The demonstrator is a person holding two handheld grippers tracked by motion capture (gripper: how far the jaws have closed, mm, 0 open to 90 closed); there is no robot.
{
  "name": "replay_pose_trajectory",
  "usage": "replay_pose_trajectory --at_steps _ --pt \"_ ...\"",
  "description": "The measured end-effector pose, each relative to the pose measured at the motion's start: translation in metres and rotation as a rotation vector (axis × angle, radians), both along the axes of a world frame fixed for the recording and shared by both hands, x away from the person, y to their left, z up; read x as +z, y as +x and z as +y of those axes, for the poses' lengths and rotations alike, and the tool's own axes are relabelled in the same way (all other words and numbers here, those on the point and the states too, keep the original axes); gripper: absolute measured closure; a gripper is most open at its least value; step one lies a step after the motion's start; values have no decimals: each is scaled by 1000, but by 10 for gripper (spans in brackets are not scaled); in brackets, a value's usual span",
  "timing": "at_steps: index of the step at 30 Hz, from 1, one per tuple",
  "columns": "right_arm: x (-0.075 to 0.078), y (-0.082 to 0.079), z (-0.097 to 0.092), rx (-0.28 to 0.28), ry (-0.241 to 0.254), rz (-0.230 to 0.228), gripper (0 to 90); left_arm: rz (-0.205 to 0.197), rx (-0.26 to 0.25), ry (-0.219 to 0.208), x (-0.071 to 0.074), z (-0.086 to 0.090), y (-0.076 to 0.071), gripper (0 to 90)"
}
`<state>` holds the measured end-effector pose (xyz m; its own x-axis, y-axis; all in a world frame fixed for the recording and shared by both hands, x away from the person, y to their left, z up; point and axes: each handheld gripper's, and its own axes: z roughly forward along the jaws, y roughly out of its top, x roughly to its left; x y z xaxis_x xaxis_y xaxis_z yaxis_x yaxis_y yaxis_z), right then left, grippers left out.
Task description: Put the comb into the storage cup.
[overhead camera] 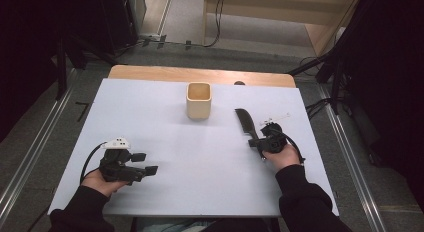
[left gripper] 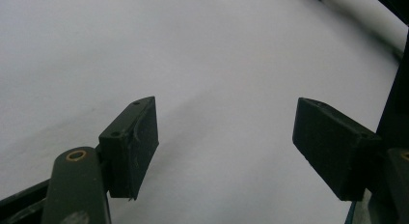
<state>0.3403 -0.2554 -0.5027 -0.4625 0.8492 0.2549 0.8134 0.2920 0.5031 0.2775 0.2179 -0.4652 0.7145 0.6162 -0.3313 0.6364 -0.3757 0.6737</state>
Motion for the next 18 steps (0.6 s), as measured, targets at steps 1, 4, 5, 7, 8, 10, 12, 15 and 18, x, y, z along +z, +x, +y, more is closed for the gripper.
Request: replay_pose_trajectory --at_steps 1,4,5,7,8,10,12,15,18 --pt "0 0 -2 -3 0 -2 876 0 0 -1 0 0 0 250" --pt "0 0 -6 -12 -3 -2 876 0 -1 -1 0 0 0 250" --pt "0 0 -8 -12 -4 -3 876 0 -1 -1 0 0 0 250" --pt "0 0 -10 -19 1 0 876 0 -2 0 0 0 0 250" --pt "0 0 -10 -19 3 0 876 0 -1 0 0 0 0 250" --pt "0 -1 -9 -18 -3 -2 875 0 -2 0 0 -1 0 250" --pt "0 -1 -9 -18 -2 -2 875 1 -3 1 0 -1 0 250" --pt "0 -1 -10 -16 6 -1 866 2 -3 1 0 0 0 250" --pt "2 -2 -9 -11 21 -6 834 1 -3 1 0 0 0 250"
